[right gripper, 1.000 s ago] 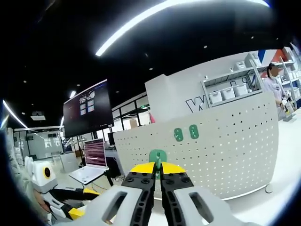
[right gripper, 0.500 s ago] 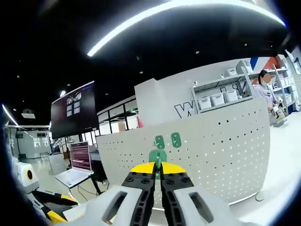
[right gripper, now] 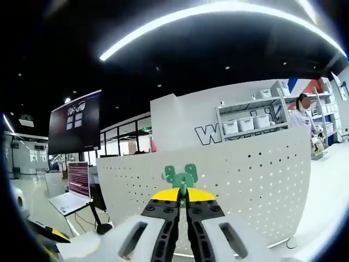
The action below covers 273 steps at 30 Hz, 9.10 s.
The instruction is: Insert the hook assembly into the mounting plate slot until the hook locks in place.
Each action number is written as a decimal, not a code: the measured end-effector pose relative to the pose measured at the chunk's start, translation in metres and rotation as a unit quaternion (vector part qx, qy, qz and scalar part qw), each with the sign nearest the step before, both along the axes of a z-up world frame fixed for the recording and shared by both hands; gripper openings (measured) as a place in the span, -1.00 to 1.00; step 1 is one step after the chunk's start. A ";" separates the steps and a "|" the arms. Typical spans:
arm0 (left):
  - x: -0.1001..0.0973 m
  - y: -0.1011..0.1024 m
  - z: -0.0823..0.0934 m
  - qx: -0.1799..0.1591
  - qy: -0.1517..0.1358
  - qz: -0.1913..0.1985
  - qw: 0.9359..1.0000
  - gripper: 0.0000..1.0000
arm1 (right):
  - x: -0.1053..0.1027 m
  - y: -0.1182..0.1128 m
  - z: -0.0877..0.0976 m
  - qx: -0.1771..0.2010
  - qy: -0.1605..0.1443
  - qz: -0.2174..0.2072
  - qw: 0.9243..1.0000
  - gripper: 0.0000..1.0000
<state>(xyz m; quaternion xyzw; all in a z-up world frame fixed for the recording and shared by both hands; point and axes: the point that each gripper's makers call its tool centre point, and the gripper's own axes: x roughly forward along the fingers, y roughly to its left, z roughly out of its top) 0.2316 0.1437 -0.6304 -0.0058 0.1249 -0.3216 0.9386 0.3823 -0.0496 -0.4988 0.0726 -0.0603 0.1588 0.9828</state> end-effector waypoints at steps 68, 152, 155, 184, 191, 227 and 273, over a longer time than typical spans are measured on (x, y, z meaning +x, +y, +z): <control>0.020 0.006 -0.039 0.014 0.057 0.001 0.998 0.06 | 0.101 -0.028 -0.001 -0.075 -0.074 -0.106 0.989 -0.98; -0.007 -0.002 -0.022 0.002 0.034 0.011 0.999 0.04 | 0.044 -0.022 -0.009 -0.127 -0.016 -0.075 0.989 -0.33; -0.010 -0.003 -0.022 0.002 0.033 0.012 0.999 0.03 | 0.036 -0.015 -0.019 -0.129 0.006 -0.051 0.990 -0.26; -0.019 -0.025 -0.022 -0.001 0.035 0.003 0.999 0.00 | -0.052 0.004 -0.118 -0.167 0.152 0.039 0.973 -0.02; -0.016 -0.031 -0.022 -0.002 0.034 -0.005 0.999 0.00 | -0.072 -0.003 -0.129 -0.174 0.167 0.043 0.970 -0.03; -0.016 -0.065 -0.028 0.006 0.038 -0.049 0.998 -0.02 | -0.166 -0.028 -0.180 -0.161 0.254 0.059 0.952 0.02; -0.002 -0.150 -0.023 0.057 0.093 -0.231 0.967 -0.05 | -0.180 -0.062 -0.179 -0.142 0.254 0.021 0.956 -0.06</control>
